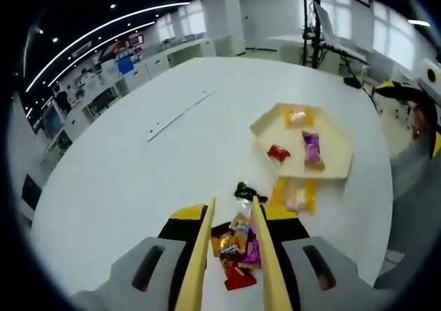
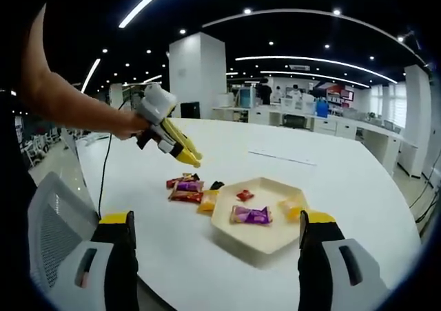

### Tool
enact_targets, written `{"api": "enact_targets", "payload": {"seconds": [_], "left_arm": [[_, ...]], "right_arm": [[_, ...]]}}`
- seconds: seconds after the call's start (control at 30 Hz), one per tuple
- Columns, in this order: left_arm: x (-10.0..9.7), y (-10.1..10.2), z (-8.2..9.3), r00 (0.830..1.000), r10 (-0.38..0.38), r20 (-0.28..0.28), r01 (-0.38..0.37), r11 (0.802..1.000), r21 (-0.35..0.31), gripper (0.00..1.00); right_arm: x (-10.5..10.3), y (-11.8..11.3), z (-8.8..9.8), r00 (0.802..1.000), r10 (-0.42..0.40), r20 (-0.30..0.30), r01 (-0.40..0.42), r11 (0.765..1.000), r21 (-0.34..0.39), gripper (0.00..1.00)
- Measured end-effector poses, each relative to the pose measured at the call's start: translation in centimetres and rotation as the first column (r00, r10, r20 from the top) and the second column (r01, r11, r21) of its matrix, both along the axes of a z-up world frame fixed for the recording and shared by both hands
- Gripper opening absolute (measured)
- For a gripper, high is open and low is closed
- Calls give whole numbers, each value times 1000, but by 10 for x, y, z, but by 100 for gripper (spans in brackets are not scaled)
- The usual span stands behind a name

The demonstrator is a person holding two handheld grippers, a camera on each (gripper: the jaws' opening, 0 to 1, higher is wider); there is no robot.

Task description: Place the target food into the container with the food tongs after gripping and lifting it, then release it inside without dropping or visibly crushing the food.

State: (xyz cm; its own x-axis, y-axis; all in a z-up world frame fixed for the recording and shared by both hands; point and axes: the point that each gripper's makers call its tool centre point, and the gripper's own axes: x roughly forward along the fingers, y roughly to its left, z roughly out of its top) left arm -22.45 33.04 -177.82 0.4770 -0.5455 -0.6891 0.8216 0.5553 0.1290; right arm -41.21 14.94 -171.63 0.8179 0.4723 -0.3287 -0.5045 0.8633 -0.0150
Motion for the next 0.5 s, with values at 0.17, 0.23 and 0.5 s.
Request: {"api": "enact_targets", "payload": {"seconds": [0.17,0.23,0.5], "left_arm": [[-1,12,-13,999,30,-10,-30,999,14,26],[-2,15,-16,999,36,-1,-36,999,27,26],[-5,31,-38,994,97,-40,-96,995,31,26]], "right_arm": [[1,-2,2,1000,-11,9,11,1000,3,97],[1,-3,2,1000,-12,8,12,1000,9,97],[0,1,1,1000,5,3,-5,1000,5,97]]}}
